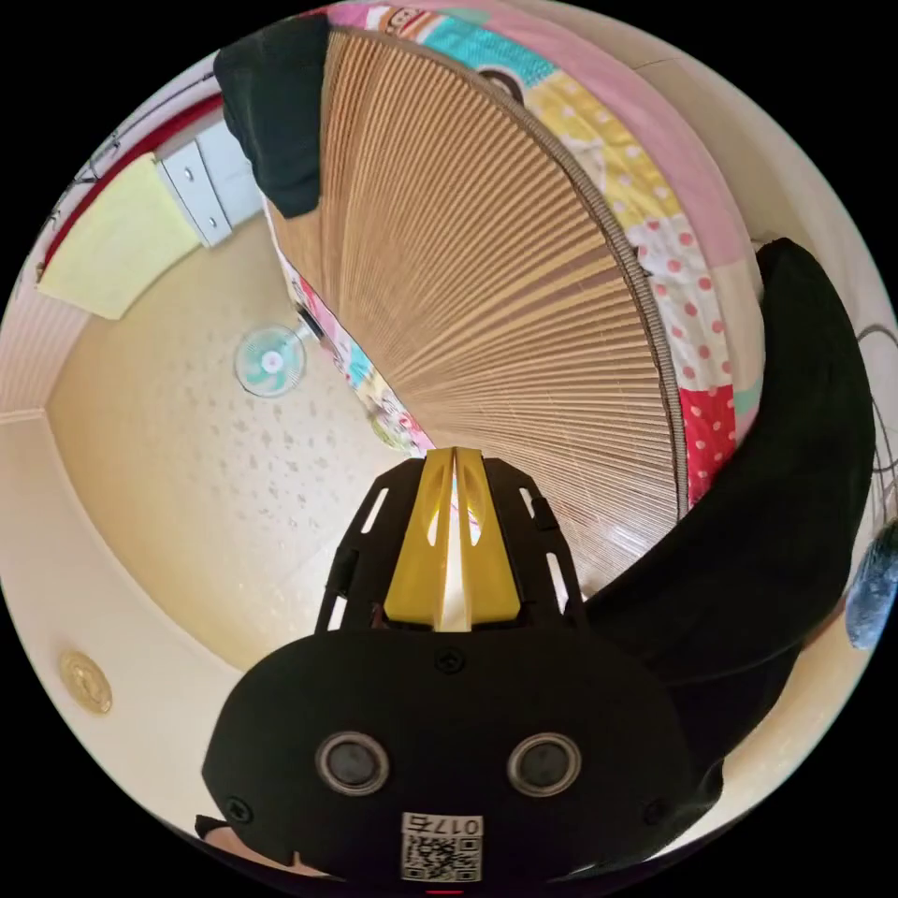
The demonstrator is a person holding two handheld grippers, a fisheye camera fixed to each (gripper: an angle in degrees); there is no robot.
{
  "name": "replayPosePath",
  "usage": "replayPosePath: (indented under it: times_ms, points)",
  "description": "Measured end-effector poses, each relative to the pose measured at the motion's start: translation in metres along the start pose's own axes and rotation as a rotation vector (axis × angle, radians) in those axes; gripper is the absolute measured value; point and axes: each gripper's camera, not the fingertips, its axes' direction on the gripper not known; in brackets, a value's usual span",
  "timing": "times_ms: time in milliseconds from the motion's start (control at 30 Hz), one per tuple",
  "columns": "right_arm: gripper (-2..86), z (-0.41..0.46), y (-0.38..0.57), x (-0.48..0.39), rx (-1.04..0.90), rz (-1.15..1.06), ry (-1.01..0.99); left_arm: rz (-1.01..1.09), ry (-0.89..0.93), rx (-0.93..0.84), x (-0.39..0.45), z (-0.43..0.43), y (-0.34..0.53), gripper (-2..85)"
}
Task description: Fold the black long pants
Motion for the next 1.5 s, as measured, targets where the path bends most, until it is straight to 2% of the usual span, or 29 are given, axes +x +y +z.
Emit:
replayPosePath:
  times_ms: [67,100,133,200,267,333,367,433,533,600,733,900,967,1033,1067,1133,1200,1300,1367,1433,1500]
  points:
    - [0.4,-0.011,0.000,0.005,0.073,-0.014,-0.117,0.124,-0.100,-0.147,0.031,0.045,-0.008,2.9]
    - [0.4,-0.012,0.000,0.005,0.084,-0.022,-0.133,0.226,-0.207,-0.217,0.056,0.076,-0.009,4.3]
    - [0.4,-0.015,0.001,0.005,0.098,-0.040,-0.144,0.340,-0.295,-0.194,0.083,0.101,-0.003,5.7]
    - [0.4,-0.016,0.004,0.004,0.105,-0.065,-0.119,0.459,-0.348,-0.183,0.111,0.139,0.003,6.6]
    - [0.3,-0.015,0.007,0.007,0.113,-0.069,-0.068,0.565,-0.381,-0.295,0.128,0.185,0.005,7.2]
    - [0.3,-0.013,0.009,0.012,0.130,-0.073,-0.075,0.734,-0.560,-0.396,0.145,0.235,0.020,8.2]
    - [0.4,-0.011,0.009,0.016,0.146,-0.076,-0.096,0.778,-0.619,-0.409,0.148,0.245,0.026,9.1]
    - [0.4,-0.006,0.009,0.023,0.164,-0.083,-0.137,0.980,-0.845,-0.467,0.150,0.283,0.054,11.6]
    - [0.4,0.008,0.006,0.037,0.145,-0.093,-0.178,1.110,-1.078,-0.491,0.126,0.308,0.082,14.5]
    - [0.4,0.014,0.005,0.045,0.138,-0.095,-0.164,1.103,-1.109,-0.455,0.112,0.308,0.088,16.2]
    - [0.4,0.020,0.002,0.066,0.169,-0.097,-0.161,0.951,-1.078,-0.469,0.068,0.297,0.084,16.3]
    - [0.5,0.034,-0.009,0.097,0.173,-0.091,-0.158,1.009,-1.119,-0.468,0.062,0.292,0.115,11.1]
    - [0.5,0.044,-0.013,0.112,0.180,-0.079,-0.153,0.910,-1.032,-0.457,0.065,0.285,0.113,7.8]
    - [0.5,0.052,-0.018,0.123,0.183,-0.072,-0.175,0.609,-0.833,-0.439,0.052,0.269,0.089,6.6]
    - [0.4,0.058,-0.022,0.130,0.187,-0.069,-0.192,0.544,-0.769,-0.455,0.046,0.267,0.083,6.6]
    - [0.4,0.070,-0.030,0.139,0.177,-0.074,-0.219,0.356,-0.544,-0.574,0.020,0.267,0.063,8.7]
    - [0.4,0.085,-0.039,0.146,0.145,-0.084,-0.238,0.299,-0.498,-0.670,0.009,0.268,0.059,8.5]
    - [0.4,0.110,-0.054,0.156,0.087,-0.098,-0.240,0.392,-0.501,-0.859,0.012,0.274,0.081,5.3]
    - [0.4,0.127,-0.064,0.162,0.063,-0.116,-0.261,0.379,-0.407,-0.983,0.007,0.278,0.102,4.3]
    - [0.4,0.139,-0.073,0.166,0.037,-0.132,-0.291,0.287,-0.212,-1.128,-0.010,0.286,0.139,3.5]
    - [0.4,0.148,-0.080,0.171,0.018,-0.143,-0.307,0.320,-0.130,-1.239,-0.011,0.293,0.180,2.5]
